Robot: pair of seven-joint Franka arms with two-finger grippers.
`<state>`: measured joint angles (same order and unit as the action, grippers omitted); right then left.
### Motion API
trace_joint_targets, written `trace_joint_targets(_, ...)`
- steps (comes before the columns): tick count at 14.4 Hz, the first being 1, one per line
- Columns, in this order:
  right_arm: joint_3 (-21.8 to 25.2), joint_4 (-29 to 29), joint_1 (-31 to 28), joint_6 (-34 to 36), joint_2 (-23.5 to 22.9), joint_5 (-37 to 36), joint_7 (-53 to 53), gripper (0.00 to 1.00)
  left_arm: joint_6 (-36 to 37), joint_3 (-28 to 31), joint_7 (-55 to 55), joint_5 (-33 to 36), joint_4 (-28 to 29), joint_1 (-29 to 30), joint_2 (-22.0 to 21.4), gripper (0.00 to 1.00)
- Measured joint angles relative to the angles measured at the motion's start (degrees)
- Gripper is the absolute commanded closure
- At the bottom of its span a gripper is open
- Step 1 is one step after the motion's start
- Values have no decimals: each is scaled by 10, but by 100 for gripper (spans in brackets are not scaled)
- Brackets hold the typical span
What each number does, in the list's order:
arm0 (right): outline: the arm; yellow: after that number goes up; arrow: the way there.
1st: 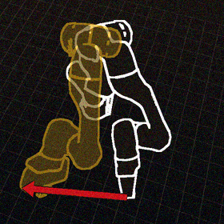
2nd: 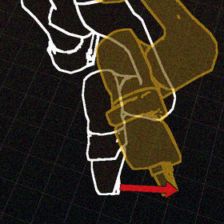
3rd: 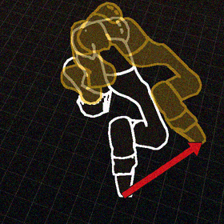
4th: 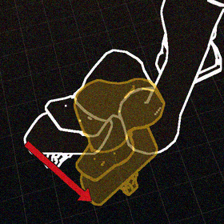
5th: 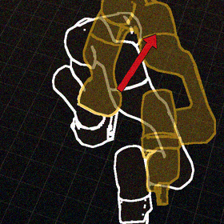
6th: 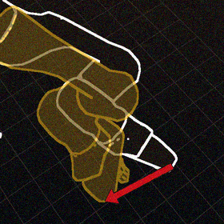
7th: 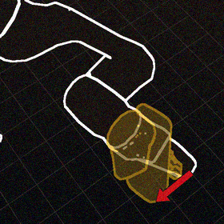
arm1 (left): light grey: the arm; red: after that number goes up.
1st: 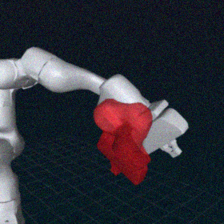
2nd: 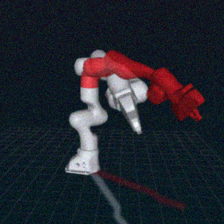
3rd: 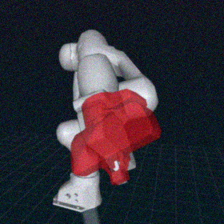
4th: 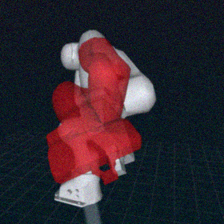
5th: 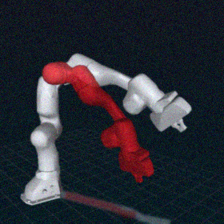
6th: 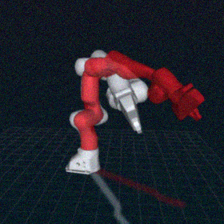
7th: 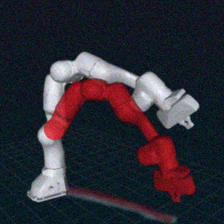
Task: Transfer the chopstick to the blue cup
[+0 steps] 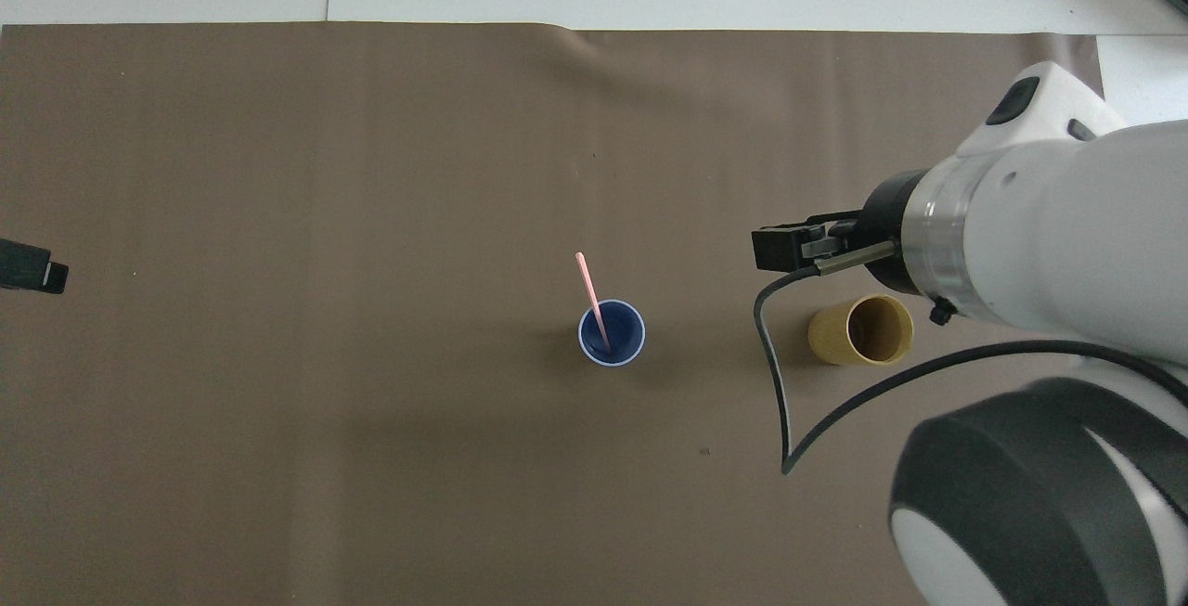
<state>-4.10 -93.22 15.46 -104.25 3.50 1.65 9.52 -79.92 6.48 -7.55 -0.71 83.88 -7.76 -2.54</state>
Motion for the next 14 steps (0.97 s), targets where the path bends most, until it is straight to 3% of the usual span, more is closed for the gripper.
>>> trace_joint_targets(8, 9, 106, -53, 119, 1, -5, 46, 0, 0, -1, 0, 0, 0, 0, 0, 0)
trace_joint_targets(14, 50, 145, -114, 202, 6, -5, 56, 0, 0, -1, 0, 0, 0, 0, 0, 0)
